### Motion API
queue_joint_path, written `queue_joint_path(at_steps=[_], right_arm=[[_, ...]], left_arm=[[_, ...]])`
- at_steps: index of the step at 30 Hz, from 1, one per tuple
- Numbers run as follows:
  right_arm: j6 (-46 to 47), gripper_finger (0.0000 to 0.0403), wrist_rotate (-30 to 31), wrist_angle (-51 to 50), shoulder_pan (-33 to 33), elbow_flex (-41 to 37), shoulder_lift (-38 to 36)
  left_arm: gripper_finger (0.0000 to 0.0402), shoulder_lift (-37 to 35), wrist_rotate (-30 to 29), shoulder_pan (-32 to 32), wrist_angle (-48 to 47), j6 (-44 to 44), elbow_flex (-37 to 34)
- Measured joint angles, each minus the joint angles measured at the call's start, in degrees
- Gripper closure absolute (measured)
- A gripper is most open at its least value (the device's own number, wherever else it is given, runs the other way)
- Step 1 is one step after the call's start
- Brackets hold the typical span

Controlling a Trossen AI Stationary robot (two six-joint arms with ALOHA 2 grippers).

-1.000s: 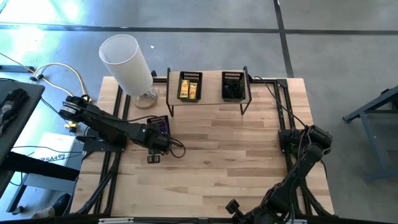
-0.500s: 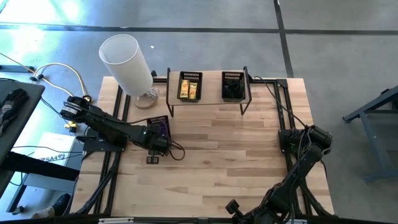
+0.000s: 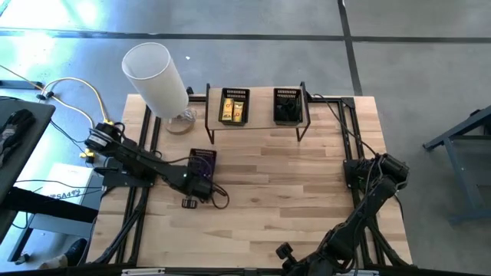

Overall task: Pick & Place Office Desk Supplies
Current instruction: Put the bin onto the shelf

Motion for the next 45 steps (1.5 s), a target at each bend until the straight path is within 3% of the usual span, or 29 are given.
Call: queue_joint_path(at_steps=[5, 14, 21, 27, 33, 40, 45], right_arm=[[-0.01, 0.0292, -0.02, -0.03, 0.00, 0.00, 0.00], [0.00, 0.0292, -0.02, 0.00, 0.00, 0.00, 0.00], [1.32, 0.0292, 0.17, 0.30, 0.00, 0.00, 0.00], [-1.84, 0.0292, 0.17, 0.66, -0.86, 0.00, 0.00], [-2.42, 0.0292, -0.11, 1.15, -3.98, 0.00, 0.00], [-1.83, 0.0292, -4.52, -2.09, -6.08, 0.00, 0.02], [-2.14, 0.0292, -4.61, -3.57, -5.85, 0.00, -0.31]], left_arm=[[0.0400, -1.12, 1.03, -3.01, -1.61, -0.51, 5.61], [0.0401, -1.20, 0.80, -5.19, -15.94, 5.84, 24.98], [0.0401, -1.20, 0.80, -2.91, -16.89, 18.24, 39.56], [0.0401, -1.22, 0.88, 3.58, -16.80, 28.76, 47.68], [0.0401, -0.79, 3.28, 13.83, -15.07, 38.66, 49.65], [0.0401, 3.33, 11.78, 24.93, -10.32, 40.93, 52.59], [0.0401, 7.41, 12.98, 28.89, -8.02, 39.84, 52.96]])
